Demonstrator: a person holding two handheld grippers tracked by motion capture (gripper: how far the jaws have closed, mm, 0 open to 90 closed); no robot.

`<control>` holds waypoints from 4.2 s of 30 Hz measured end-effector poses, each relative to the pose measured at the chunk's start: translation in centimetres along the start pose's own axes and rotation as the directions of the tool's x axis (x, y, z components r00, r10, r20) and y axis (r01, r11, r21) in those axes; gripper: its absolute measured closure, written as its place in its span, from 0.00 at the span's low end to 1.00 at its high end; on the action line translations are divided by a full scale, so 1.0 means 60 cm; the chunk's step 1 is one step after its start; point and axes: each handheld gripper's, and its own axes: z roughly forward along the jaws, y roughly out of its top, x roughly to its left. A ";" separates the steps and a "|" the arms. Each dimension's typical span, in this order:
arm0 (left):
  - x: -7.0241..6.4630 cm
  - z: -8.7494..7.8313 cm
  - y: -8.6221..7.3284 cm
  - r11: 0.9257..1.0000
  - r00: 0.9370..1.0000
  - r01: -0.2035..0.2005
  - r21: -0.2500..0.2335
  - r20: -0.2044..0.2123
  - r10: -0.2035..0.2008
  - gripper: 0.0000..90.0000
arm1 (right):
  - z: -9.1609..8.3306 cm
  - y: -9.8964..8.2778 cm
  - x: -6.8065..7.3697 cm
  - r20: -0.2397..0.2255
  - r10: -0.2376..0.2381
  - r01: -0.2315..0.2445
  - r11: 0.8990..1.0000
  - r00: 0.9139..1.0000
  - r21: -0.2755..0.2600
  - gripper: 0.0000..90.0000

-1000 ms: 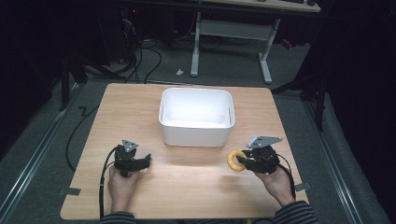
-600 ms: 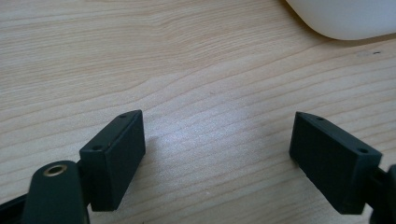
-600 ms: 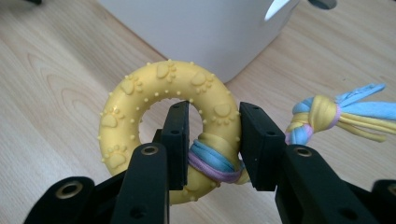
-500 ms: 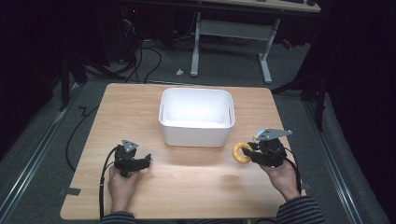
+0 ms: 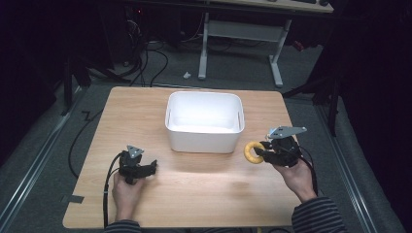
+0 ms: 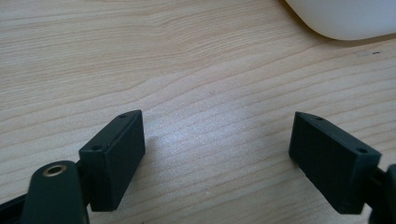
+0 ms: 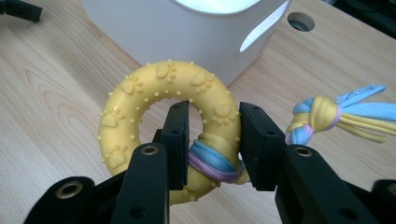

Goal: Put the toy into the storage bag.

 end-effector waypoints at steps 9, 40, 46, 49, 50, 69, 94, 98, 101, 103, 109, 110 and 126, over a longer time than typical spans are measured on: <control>0.000 0.000 0.000 1.000 1.000 0.000 0.000 0.000 0.000 0.21 | -0.012 0.030 -0.019 0.028 0.002 -0.001 0.999 1.000 -0.036 0.73; 0.000 0.000 0.000 1.000 1.000 0.000 0.000 0.000 0.000 0.21 | 0.010 0.154 -0.009 0.000 -0.087 0.086 0.996 0.996 -0.037 0.73; 0.000 0.000 0.000 1.000 1.000 0.000 0.000 0.000 0.000 0.21 | 0.026 0.170 -0.007 -0.012 -0.087 0.086 0.996 0.996 -0.035 0.73; 0.000 0.000 0.000 1.000 1.000 -0.001 0.001 0.000 0.001 0.21 | 0.033 0.178 -0.006 -0.007 -0.099 0.099 0.995 0.995 -0.029 0.73; 0.000 0.000 0.000 1.000 1.000 -0.001 0.001 0.000 0.001 0.21 | 0.036 0.183 -0.006 -0.007 -0.103 0.103 0.994 0.995 -0.032 0.73; 0.000 0.000 0.000 1.000 1.000 0.000 0.001 0.000 0.000 0.21 | 0.074 0.224 0.001 -0.030 -0.114 0.113 0.993 0.993 -0.020 0.73; 0.000 0.000 0.000 1.000 1.000 0.000 0.001 -0.001 0.000 0.21 | 0.151 0.254 0.010 -0.059 -0.109 0.111 0.993 0.992 0.040 0.73; 0.000 0.000 0.000 1.000 1.000 0.000 0.000 0.000 0.000 0.21 | 0.162 0.256 0.010 -0.055 -0.096 0.100 0.993 0.994 0.063 0.73; 0.000 0.000 0.000 1.000 1.000 0.000 0.000 0.000 0.000 0.21 | 0.172 0.256 0.008 -0.055 -0.090 0.094 0.993 0.994 0.076 0.73; 0.000 0.000 0.000 1.000 1.000 0.000 0.000 0.000 0.000 0.21 | 0.179 0.256 0.006 -0.054 -0.088 0.093 0.992 0.995 0.086 0.73; 0.000 0.000 0.000 1.000 1.000 0.000 0.000 0.000 0.000 0.21 | 0.196 0.257 0.004 -0.052 -0.076 0.082 0.989 0.996 0.120 0.73; 0.000 0.000 0.000 1.000 1.000 0.000 0.000 0.000 0.000 0.21 | 0.201 0.257 0.004 -0.052 -0.072 0.078 0.989 0.996 0.128 0.73; 0.000 -0.001 0.000 1.000 1.000 0.000 0.001 0.000 0.000 0.21 | 0.220 0.256 0.006 -0.065 -0.061 0.071 0.984 0.996 0.163 0.73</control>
